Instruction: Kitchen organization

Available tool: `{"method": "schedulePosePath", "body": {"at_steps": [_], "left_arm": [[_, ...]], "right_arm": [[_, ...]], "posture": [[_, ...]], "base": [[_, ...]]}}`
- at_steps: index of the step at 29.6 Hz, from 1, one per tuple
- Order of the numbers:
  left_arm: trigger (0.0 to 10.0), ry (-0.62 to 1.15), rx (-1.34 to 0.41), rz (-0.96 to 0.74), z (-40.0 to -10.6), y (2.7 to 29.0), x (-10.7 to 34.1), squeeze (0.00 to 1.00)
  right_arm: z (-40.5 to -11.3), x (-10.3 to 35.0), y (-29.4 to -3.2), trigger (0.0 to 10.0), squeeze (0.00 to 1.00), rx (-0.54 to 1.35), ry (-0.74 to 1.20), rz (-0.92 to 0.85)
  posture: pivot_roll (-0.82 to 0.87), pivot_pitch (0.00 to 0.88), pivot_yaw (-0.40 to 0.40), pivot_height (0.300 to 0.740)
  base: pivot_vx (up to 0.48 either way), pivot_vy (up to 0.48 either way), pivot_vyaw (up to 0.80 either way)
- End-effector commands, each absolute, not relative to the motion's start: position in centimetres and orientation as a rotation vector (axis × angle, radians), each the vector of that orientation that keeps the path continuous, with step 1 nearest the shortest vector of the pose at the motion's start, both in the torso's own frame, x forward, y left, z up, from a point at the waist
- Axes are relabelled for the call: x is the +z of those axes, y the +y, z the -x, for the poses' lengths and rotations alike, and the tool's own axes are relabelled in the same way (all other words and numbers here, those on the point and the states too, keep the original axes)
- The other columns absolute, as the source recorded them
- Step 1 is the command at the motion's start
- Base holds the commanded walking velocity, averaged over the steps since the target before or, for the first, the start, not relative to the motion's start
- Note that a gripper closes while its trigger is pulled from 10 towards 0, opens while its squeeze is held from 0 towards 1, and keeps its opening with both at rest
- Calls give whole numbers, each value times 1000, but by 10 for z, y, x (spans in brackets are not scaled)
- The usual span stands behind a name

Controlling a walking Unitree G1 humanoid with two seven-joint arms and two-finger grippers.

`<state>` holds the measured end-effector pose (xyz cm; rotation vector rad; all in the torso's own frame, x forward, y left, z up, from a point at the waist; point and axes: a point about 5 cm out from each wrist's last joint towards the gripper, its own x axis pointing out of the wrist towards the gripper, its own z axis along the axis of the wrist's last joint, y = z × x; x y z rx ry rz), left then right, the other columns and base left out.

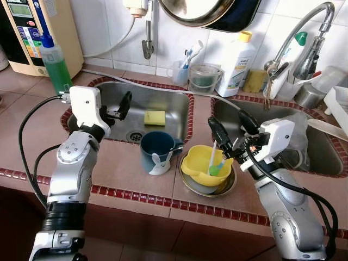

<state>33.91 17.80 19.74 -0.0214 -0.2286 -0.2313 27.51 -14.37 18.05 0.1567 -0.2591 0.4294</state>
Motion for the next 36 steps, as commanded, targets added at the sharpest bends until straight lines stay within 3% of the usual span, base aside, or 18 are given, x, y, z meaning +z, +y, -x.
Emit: {"method": "schedulePosePath", "body": {"at_steps": [1, 14, 36], "left_arm": [[10000, -233, -244, 19, -337, 173, 201, 0], [10000, -242, -277, 46, -321, 162, 204, 0], [10000, -237, -300, 54, -307, 161, 204, 0]], "right_arm": [[-277, 184, -149, 10000, 0, 403, -275, -141], [-281, 183, -160, 10000, 0, 313, -274, -99], [-281, 181, -159, 10000, 0, 322, -287, -53]], "posture": [[89, 0, -67, 740], [57, 0, -62, 740], [63, 0, -73, 740]], "base": [[0, 0, 0], [0, 0, 0], [0, 0, 0]]}}
